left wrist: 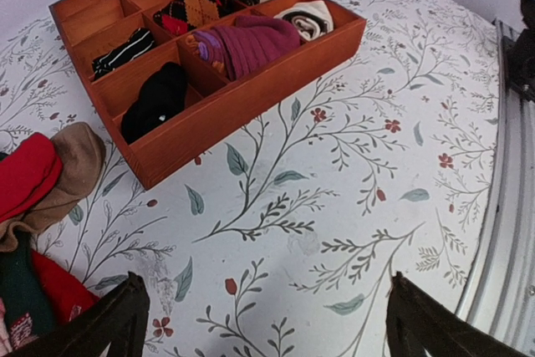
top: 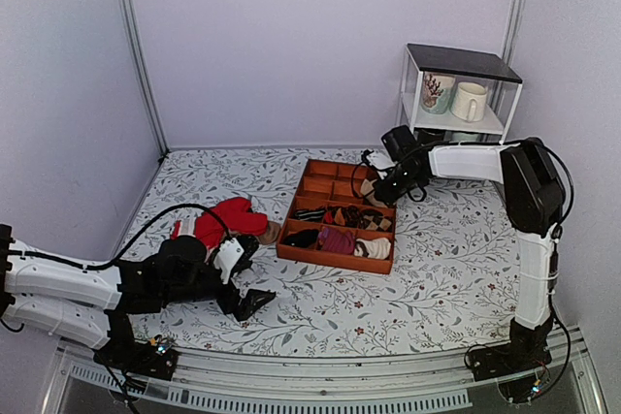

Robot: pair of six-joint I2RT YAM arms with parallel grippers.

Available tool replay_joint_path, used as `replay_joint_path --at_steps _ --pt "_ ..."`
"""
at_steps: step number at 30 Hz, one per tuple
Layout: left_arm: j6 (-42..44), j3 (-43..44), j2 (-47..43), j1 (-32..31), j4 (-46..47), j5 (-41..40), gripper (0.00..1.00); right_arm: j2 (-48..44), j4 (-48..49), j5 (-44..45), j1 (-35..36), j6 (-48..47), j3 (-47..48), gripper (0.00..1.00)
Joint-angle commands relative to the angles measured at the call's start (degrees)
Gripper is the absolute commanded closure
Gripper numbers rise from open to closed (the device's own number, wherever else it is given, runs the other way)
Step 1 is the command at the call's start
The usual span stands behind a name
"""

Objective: Roll the socks
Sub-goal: Place a pair of socks in the storage box.

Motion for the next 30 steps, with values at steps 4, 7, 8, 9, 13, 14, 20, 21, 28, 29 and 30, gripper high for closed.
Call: replay_joint_path --at_steps 4,7,8,9,13,14,20,21,28,29,30 --pt "0.0 -0.3 -2.7 0.7 -0.6 0.1 0.0 7.5 -9.5 -0.5 0.1 4.5 -0.7 0.98" --pt "0.1 -0.2 -4.0 0.6 -0.9 0.1 0.0 10.2 -13.0 0.8 0.4 5.5 0.8 0.98" --pt "0.3 -0.2 -4.3 0.7 -1.0 -0.1 0.01 10.9 -14.4 1.0 0.5 5.8 1.4 0.98" --pt "0.6 -0.2 -4.5 0.7 -1.2 -0.3 0.01 12.0 -15.6 0.9 0.5 6.1 1.8 0.98" --pt "1.1 -0.5 -4.9 0.7 -1.7 -1.0 0.0 13.7 -20.1 1.8 0.7 6.6 3.6 0.99" --pt "1.1 -0.7 -4.9 0.7 -1.7 -1.2 0.0 13.5 -20.4 2.3 0.6 6.7 3.8 0.99" --pt "1.0 -1.5 -5.0 0.7 -1.1 -1.4 0.01 13.1 -24.0 6.9 0.6 5.3 7.4 0.98" --pt "1.0 -1.6 -5.0 0.7 -1.1 -1.4 0.0 13.3 -24.6 7.9 0.7 5.0 8.0 0.98" --pt "0.8 -1.3 -5.9 0.7 -2.0 -1.5 0.0 13.3 -24.1 3.9 0.6 6.2 8.1 0.84" --pt "0.9 -1.2 -6.0 0.7 -2.2 -1.5 0.01 12.9 -23.4 3.2 0.6 6.6 8.1 0.8" --pt "0.9 -1.1 -6.1 0.7 -2.3 -1.5 0.0 12.2 -22.7 2.4 0.6 6.9 8.1 0.76"
